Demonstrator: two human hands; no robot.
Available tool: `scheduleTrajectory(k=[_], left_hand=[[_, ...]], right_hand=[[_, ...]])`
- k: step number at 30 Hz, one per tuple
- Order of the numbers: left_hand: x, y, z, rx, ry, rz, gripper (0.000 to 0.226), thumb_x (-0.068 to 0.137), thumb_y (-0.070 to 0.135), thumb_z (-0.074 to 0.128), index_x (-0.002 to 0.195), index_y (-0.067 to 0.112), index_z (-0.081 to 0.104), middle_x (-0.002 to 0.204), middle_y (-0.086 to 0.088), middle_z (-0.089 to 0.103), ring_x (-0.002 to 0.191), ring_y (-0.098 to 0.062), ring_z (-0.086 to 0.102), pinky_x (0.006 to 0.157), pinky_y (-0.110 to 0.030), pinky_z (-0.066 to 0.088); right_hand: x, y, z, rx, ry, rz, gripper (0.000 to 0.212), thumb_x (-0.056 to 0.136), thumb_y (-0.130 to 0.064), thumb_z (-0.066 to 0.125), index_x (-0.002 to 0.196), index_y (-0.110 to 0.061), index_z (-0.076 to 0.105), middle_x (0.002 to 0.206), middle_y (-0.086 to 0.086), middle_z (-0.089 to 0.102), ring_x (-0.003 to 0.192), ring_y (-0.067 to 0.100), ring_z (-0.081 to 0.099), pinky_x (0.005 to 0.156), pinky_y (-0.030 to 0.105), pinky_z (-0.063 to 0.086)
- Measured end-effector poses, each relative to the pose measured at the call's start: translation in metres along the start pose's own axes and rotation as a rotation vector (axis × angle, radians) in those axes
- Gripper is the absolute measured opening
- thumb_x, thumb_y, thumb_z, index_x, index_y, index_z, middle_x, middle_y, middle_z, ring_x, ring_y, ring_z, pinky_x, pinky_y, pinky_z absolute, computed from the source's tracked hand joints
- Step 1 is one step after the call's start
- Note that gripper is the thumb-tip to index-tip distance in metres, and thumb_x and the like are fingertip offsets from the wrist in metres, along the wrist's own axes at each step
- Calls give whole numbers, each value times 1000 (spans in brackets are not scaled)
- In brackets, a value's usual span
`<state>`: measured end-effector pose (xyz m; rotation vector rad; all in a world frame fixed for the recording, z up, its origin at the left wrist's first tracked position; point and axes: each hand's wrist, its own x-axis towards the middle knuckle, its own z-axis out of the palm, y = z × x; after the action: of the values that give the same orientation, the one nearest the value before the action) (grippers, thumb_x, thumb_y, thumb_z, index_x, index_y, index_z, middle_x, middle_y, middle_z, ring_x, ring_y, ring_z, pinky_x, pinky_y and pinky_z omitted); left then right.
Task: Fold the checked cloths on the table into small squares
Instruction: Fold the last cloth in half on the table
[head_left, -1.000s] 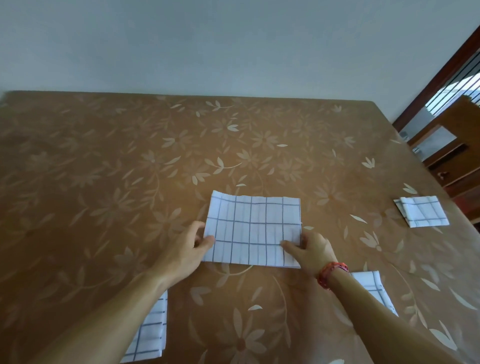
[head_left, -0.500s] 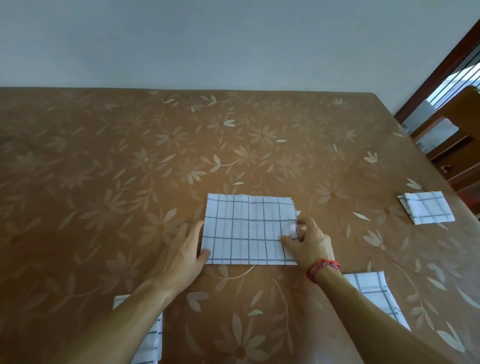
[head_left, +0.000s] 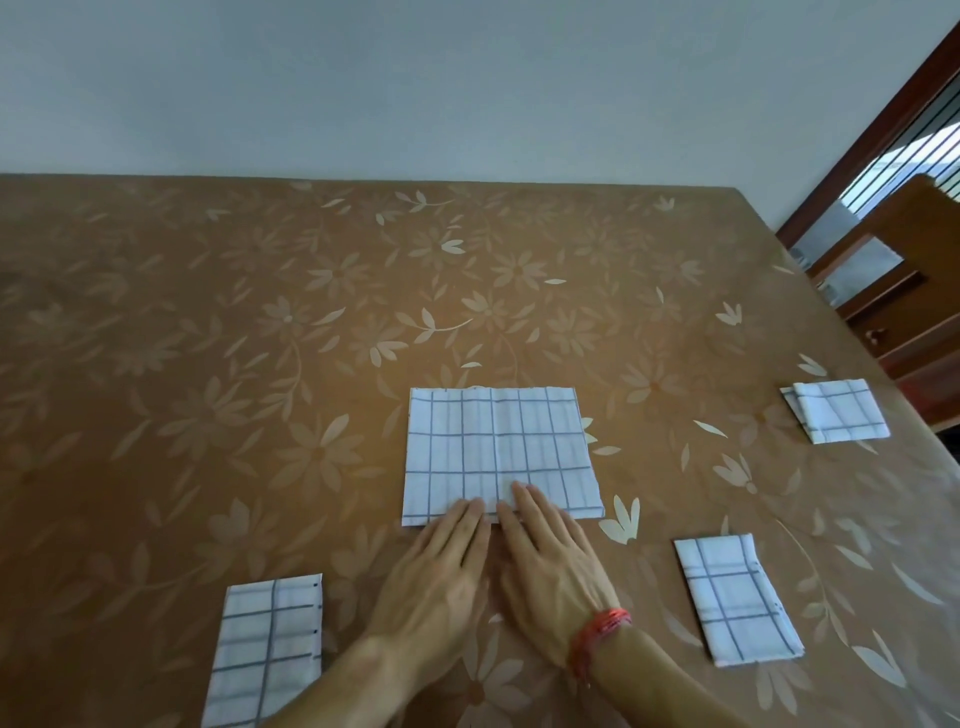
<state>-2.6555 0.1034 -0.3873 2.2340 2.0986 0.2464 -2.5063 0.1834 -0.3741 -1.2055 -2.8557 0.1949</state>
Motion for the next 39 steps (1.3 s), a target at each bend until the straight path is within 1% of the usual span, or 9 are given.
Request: scheduleTrajectory(k=[4, 9, 17, 21, 24, 28, 32, 35, 39], left_hand=[[-4, -2, 6, 35, 7, -9, 51, 92, 30, 46, 135, 3, 55, 145, -12, 49, 137, -24, 42, 111, -39, 21], [-22, -20, -1, 60, -33, -115, 53, 95, 31, 39, 136, 1, 53, 145, -15, 48, 136, -25, 44, 108, -39, 25], [-33, -33, 0, 51, -81, -132, 52, 96, 30, 34, 140, 5, 48, 149, -10, 43, 140, -19, 35, 113, -30, 13], [-32, -36, -1, 34, -85, -112, 52, 93, 25, 50, 141, 6, 46, 151, -10, 40, 141, -17, 31, 114, -27, 9], [-32, -36, -2, 35, -103, -125, 55, 91, 22, 54, 142, 5, 44, 152, -10, 39, 141, -19, 32, 115, -28, 9], [-32, -34, -4, 50, -130, -142, 56, 93, 31, 32, 141, 5, 46, 151, -10, 38, 140, -18, 35, 114, -33, 12], [-31, -34, -5, 21, -152, -147, 58, 93, 33, 28, 142, 6, 45, 153, -8, 32, 141, -18, 31, 116, -33, 12], [-32, -35, -3, -29, -116, -134, 65, 92, 39, 9, 150, 10, 17, 159, -1, 4, 147, -13, 3, 118, -26, -4], [-31, -37, -1, -10, -107, -134, 64, 94, 38, 14, 150, 10, 23, 159, -2, 9, 147, -14, 8, 115, -25, -5]], right_hand=[[-1, -3, 3, 9, -90, 15, 73, 100, -45, 3, 134, -8, 55, 144, 14, 48, 134, 29, 44, 104, 49, 43], [1, -6, 6, -23, -164, 45, 57, 89, -38, 35, 133, -7, 55, 143, 16, 48, 132, 30, 47, 104, 49, 42], [5, -47, 10, 42, -133, -115, 57, 96, -38, 30, 140, -6, 48, 148, 11, 44, 138, 24, 39, 106, 46, 41], [1, -42, 13, 23, -162, -81, 59, 100, -44, 24, 142, -8, 46, 150, 9, 41, 140, 21, 36, 108, 45, 39], [-10, -19, 9, -17, -189, -17, 66, 98, -46, 24, 151, -7, 25, 159, 8, 18, 147, 21, 14, 120, 44, 16], [-30, 23, -1, -22, -228, 200, 74, 92, -54, 0, 153, -12, -8, 159, -1, -18, 145, 13, -20, 116, 37, -14], [-36, 32, -1, -7, -210, 289, 83, 85, -57, -9, 153, -9, -5, 161, 2, -10, 144, 11, -20, 114, 33, -20], [-31, 30, -4, 24, -179, 301, 87, 84, -58, -8, 154, -9, 6, 162, 3, 1, 147, 12, -11, 117, 33, -17], [-18, 32, -7, 100, -38, 340, 73, 90, -59, 15, 144, -14, 38, 146, 2, 40, 139, 23, 31, 119, 40, 17]])
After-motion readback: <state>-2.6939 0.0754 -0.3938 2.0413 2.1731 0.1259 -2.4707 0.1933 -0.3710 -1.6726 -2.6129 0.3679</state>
